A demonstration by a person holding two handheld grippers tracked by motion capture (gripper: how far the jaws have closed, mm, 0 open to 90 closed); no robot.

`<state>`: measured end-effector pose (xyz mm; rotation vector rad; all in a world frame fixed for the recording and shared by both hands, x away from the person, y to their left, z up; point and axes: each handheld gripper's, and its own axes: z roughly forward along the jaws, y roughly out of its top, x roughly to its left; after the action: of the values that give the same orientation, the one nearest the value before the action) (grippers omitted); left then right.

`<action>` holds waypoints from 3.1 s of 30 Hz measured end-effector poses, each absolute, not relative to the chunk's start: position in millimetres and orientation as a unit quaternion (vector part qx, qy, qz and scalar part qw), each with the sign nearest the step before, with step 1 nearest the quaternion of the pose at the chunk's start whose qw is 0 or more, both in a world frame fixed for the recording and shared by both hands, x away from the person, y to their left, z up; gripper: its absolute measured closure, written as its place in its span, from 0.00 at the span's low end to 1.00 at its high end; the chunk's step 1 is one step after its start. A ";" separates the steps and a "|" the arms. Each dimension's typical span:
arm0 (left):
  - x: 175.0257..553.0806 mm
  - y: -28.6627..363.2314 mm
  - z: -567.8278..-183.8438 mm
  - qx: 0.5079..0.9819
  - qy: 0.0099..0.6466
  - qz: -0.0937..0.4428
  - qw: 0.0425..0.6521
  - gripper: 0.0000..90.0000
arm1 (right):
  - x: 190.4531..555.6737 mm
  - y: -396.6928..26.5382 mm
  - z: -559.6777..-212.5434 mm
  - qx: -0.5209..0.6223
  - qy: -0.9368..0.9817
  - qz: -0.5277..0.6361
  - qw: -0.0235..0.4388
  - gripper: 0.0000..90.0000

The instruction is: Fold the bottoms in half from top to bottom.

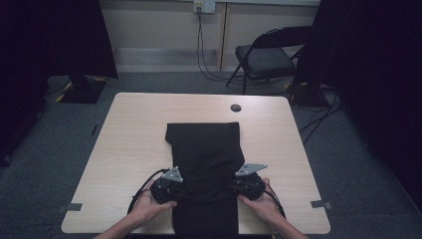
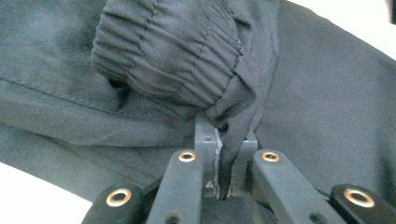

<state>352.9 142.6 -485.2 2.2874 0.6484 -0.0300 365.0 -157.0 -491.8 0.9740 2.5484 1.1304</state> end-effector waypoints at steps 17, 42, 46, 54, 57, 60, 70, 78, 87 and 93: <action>415.5 162.0 -462.9 0.830 0.325 0.077 0.446 0.57 | 423.1 -173.4 -466.4 0.377 0.805 0.442 0.124 0.41; 356.3 124.7 -489.7 0.891 0.237 -0.015 0.387 0.73 | 412.8 -152.6 -447.1 0.345 0.799 0.477 0.123 0.70; 356.5 124.5 -489.5 0.890 0.244 -0.016 0.386 0.73 | 396.6 -153.1 -441.9 0.328 0.807 0.475 0.126 0.60; 360.3 139.3 -471.9 0.878 0.256 0.009 0.405 0.63 | 357.5 -167.4 -456.7 0.293 0.833 0.465 0.057 0.65; 364.5 149.6 -459.0 0.858 0.262 0.019 0.441 0.64 | 353.5 -170.8 -456.9 0.293 0.834 0.466 0.041 0.65; 371.9 167.7 -442.1 0.828 0.284 0.037 0.482 0.65 | 346.2 -173.7 -455.5 0.278 0.842 0.463 0.020 0.66; 392.2 175.9 -453.2 0.822 0.325 0.063 0.463 0.63 | 363.5 -168.4 -433.6 0.281 0.815 0.506 0.034 0.65; 384.4 166.0 -450.3 0.832 0.299 0.069 0.462 0.61 | 386.9 -138.7 -461.9 0.308 0.839 0.445 0.060 0.78; 378.3 142.6 -474.7 0.874 0.271 0.070 0.398 0.60 | 349.0 -123.7 -487.4 0.226 0.885 0.405 0.039 0.79; 371.2 138.6 -484.3 0.900 0.250 0.042 0.353 0.60 | 344.8 -124.7 -488.9 0.229 0.883 0.409 0.007 0.79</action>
<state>371.2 138.6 -484.3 2.3287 0.6477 0.1077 344.8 -124.7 -488.9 0.7158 2.7622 1.2787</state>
